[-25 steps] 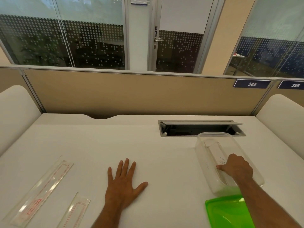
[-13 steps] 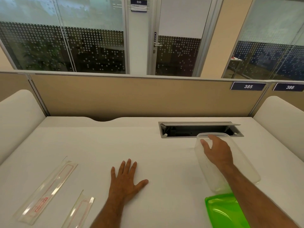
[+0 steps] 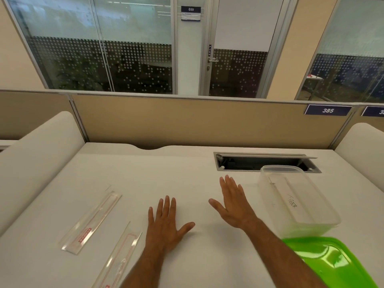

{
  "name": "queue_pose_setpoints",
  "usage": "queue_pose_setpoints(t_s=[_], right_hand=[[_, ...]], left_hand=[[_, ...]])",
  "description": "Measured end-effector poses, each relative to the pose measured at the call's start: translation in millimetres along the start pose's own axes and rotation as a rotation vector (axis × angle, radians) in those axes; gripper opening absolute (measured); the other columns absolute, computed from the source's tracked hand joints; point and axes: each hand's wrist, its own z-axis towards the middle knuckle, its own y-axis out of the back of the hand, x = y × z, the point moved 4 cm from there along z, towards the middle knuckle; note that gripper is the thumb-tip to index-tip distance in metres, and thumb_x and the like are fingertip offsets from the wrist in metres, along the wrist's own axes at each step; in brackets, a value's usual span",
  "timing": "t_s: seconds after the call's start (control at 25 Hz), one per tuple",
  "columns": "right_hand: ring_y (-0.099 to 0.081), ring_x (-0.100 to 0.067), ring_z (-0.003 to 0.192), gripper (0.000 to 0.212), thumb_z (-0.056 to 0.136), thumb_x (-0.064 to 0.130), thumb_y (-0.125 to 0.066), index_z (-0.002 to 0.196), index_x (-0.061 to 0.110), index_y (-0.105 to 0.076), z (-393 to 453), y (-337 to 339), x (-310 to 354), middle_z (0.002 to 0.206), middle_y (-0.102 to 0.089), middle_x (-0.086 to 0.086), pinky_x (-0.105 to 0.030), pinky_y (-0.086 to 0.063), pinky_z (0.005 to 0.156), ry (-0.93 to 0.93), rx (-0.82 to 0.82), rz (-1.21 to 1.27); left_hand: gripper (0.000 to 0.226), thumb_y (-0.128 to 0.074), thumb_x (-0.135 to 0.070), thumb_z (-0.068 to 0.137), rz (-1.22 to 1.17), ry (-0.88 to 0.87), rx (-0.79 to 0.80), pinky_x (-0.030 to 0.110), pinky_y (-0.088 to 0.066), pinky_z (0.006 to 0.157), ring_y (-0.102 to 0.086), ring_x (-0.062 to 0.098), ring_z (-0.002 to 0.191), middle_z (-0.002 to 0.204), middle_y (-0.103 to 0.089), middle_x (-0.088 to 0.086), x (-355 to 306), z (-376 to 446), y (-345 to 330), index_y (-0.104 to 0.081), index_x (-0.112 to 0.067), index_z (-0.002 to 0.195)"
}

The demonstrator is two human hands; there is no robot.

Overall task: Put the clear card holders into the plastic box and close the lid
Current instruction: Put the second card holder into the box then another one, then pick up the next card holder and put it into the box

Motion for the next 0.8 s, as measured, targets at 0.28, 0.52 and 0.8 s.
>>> queue_pose_setpoints(t_s=[0.28, 0.52, 0.8], right_hand=[[0.021, -0.019, 0.148, 0.087, 0.086, 0.074, -0.012, 0.153, 0.026, 0.015, -12, -22, 58, 0.161, 0.024, 0.001, -0.044, 0.010, 0.121, 0.109, 0.053, 0.009], [0.022, -0.018, 0.148, 0.080, 0.092, 0.069, -0.017, 0.154, 0.027, 0.013, -16, -37, 122, 0.161, 0.022, 0.001, -0.042, 0.014, 0.119, 0.273, 0.077, 0.012], [0.009, -0.018, 0.151, 0.069, 0.101, 0.052, -0.031, 0.156, 0.022, -0.002, -13, -57, 195, 0.165, 0.003, -0.002, -0.039, 0.008, 0.119, 0.533, 0.095, -0.050]], left_hand=[[0.107, -0.007, -0.089, 0.071, 0.019, 0.038, -0.026, 0.051, 0.010, 0.120, 0.015, 0.022, 0.151, 0.164, 0.013, 0.001, 19, -20, 34, 0.012, -0.025, 0.154], [0.096, -0.006, -0.079, 0.079, 0.009, 0.121, -0.061, 0.048, 0.003, 0.123, 0.006, 0.019, 0.152, 0.166, 0.001, -0.001, 62, -36, 72, 0.001, -0.024, 0.156], [0.060, -0.035, -0.063, 0.095, 0.022, 0.116, -0.165, 0.040, -0.037, 0.109, -0.041, 0.017, 0.136, 0.146, -0.050, -0.005, 120, -64, 109, -0.047, -0.025, 0.140]])
